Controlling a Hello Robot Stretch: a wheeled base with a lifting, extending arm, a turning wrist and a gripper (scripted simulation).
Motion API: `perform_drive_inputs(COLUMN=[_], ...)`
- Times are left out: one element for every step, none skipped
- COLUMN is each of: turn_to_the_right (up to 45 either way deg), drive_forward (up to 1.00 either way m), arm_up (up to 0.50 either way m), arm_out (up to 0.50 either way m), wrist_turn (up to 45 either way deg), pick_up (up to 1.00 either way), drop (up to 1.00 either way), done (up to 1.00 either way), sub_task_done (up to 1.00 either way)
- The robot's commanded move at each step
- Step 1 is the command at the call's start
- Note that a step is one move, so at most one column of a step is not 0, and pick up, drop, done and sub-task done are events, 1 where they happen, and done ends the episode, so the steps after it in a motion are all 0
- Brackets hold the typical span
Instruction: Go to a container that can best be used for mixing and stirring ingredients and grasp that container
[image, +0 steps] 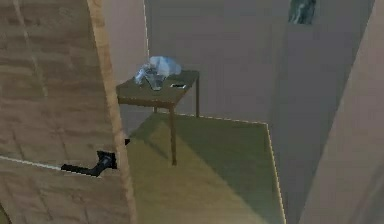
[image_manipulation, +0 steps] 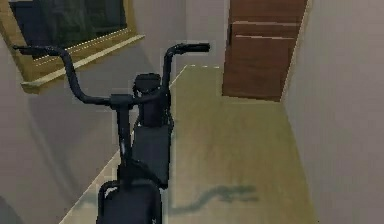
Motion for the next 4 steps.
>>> perform_drive_inputs(turn_to_the_right=[3.0,0.0,-9.0,0.0], drive_forward=[0.00,0.95,0.00,0.35], arm_up=[0.00,0.00,0.00,0.00], arm_out=[0.00,0.00,0.00,0.00], wrist_turn=[0.0,0.0,0.0,0.0], pick_up=[0.00,0.00,0.00,0.00], drop=[0.00,0.00,0.00,0.00], done=[0.00,0.00,0.00,0.00], sub_task_done=[0.00,0.00,0.00,0.00])
